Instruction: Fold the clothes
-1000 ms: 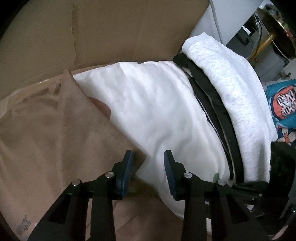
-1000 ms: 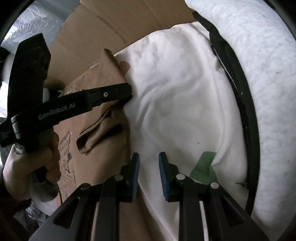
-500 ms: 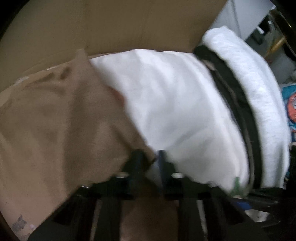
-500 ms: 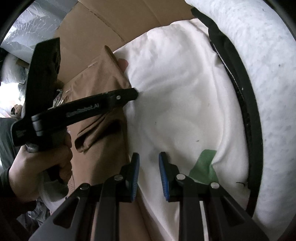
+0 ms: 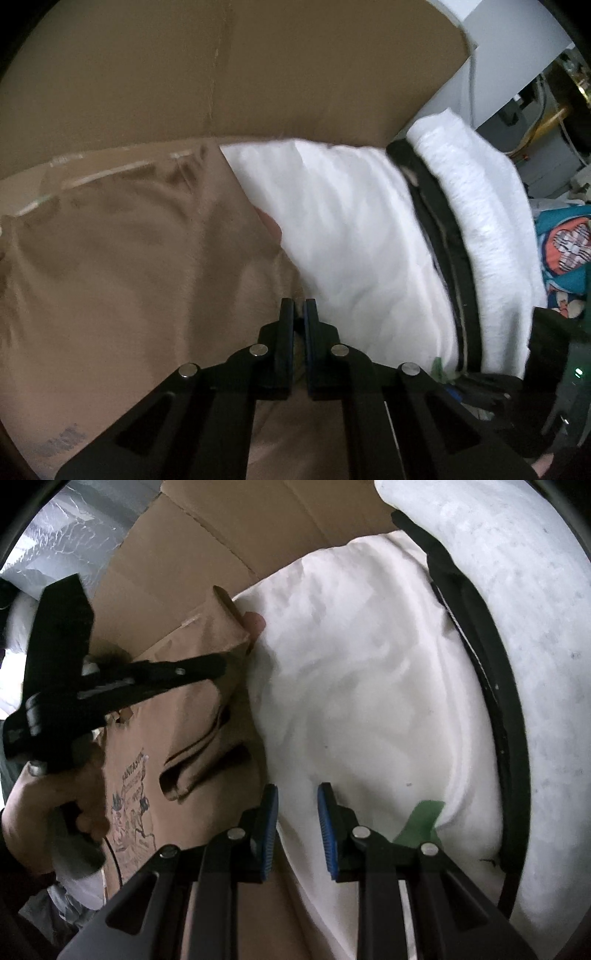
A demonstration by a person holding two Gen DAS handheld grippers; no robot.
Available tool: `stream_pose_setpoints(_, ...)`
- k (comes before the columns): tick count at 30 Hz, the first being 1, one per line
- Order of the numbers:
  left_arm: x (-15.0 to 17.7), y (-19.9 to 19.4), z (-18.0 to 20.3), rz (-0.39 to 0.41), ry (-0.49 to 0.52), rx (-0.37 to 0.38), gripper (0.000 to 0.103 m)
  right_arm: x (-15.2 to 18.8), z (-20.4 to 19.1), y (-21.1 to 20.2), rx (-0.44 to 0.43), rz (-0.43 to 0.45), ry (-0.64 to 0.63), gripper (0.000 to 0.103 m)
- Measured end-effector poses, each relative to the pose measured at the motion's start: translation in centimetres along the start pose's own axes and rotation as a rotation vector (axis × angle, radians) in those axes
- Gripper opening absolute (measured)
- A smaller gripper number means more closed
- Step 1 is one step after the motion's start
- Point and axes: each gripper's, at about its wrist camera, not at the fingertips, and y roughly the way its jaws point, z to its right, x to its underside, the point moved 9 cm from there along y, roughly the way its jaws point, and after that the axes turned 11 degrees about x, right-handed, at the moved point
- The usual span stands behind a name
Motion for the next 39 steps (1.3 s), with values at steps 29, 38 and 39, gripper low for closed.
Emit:
stream_pose_setpoints(29,2.5,-8.5,-13.7,0.109,-0.184,-0.150,0.005,-3.5,-4.0,0.9,0.002,0.031,-0.086,0.020)
stream_pose_setpoints(38,2.5,-8.8,-15.2,0.116,-0.147,-0.155,0.050,-4.0,-3.4,1.4,0.033,0.004,-0.138,0.020)
stream_pose_setpoints(39,2.5,-9.1,-15.4,0.126,-0.147,-0.155,0.058,-4.1,-3.4,1.4,0.036,0.004,-0.143,0.020)
